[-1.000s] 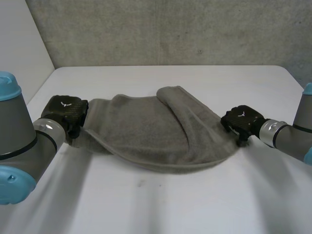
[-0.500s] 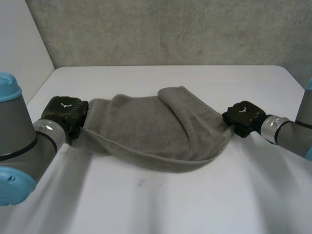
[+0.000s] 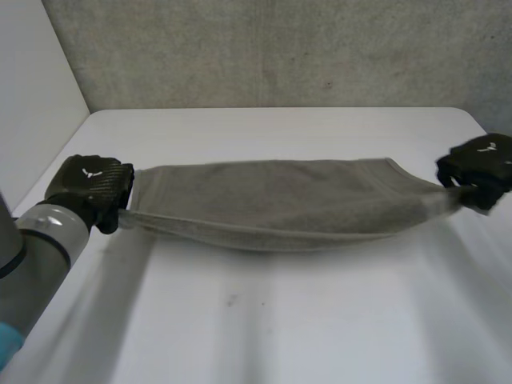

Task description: Fold the towel.

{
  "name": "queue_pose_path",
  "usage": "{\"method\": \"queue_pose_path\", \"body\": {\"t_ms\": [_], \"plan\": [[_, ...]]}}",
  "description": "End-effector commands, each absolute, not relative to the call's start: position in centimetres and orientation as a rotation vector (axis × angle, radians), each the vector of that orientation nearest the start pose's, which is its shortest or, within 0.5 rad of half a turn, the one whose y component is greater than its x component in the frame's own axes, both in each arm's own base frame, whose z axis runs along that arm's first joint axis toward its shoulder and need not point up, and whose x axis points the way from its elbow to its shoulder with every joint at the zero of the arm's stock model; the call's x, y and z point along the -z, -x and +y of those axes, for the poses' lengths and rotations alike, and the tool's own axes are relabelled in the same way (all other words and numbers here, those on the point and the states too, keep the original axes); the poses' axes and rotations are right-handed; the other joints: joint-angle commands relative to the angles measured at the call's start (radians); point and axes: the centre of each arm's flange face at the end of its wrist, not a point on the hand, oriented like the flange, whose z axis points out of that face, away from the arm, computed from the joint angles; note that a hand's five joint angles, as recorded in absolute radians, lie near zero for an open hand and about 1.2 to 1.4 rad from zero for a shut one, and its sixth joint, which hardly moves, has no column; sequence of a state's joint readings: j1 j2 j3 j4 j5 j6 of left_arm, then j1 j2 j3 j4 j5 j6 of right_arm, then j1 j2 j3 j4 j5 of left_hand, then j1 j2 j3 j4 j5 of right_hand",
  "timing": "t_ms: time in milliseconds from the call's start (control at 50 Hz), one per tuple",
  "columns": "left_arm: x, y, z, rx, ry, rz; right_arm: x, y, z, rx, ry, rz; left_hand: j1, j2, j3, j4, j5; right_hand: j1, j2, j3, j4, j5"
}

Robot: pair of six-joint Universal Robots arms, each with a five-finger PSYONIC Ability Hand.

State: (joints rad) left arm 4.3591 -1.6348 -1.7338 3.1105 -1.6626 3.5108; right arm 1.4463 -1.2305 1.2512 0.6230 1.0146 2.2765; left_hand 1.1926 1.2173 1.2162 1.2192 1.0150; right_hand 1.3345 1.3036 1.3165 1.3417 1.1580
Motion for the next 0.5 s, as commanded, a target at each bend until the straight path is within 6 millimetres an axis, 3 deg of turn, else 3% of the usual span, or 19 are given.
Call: {"method": "queue_pose_path", "body": {"t_ms": [20, 180, 320, 400, 500], "plan": [[-24.4, 20.8, -20.8, 1.869, -0.800, 2.278, -27.7, -10.3, -29.3, 1.454, 1.431, 2.497, 0.204, 0.179, 0.180, 0.177, 0.207, 0.062, 0.093, 0.080, 0.055, 0.064], [-24.5, 20.6, -19.1, 1.838, -0.889, 2.277, -27.9, -9.2, -26.5, 1.364, 1.551, 2.537, 0.204, 0.179, 0.180, 0.177, 0.207, 0.062, 0.093, 0.080, 0.055, 0.064], [-24.7, 20.8, -19.2, 1.843, -0.923, 2.277, -27.2, -9.4, -25.9, 1.323, 1.590, 2.516, 0.204, 0.179, 0.180, 0.177, 0.207, 0.062, 0.093, 0.080, 0.055, 0.064], [-23.9, 21.4, -20.3, 1.828, -0.954, 2.288, -26.5, -9.5, -26.3, 1.306, 1.563, 2.505, 0.204, 0.179, 0.180, 0.177, 0.207, 0.062, 0.093, 0.080, 0.055, 0.064], [-21.7, 22.6, -23.2, 1.763, -0.989, 2.318, -23.5, -9.3, -29.3, 1.254, 1.460, 2.520, 0.204, 0.179, 0.180, 0.177, 0.207, 0.062, 0.093, 0.080, 0.055, 0.064]]}}
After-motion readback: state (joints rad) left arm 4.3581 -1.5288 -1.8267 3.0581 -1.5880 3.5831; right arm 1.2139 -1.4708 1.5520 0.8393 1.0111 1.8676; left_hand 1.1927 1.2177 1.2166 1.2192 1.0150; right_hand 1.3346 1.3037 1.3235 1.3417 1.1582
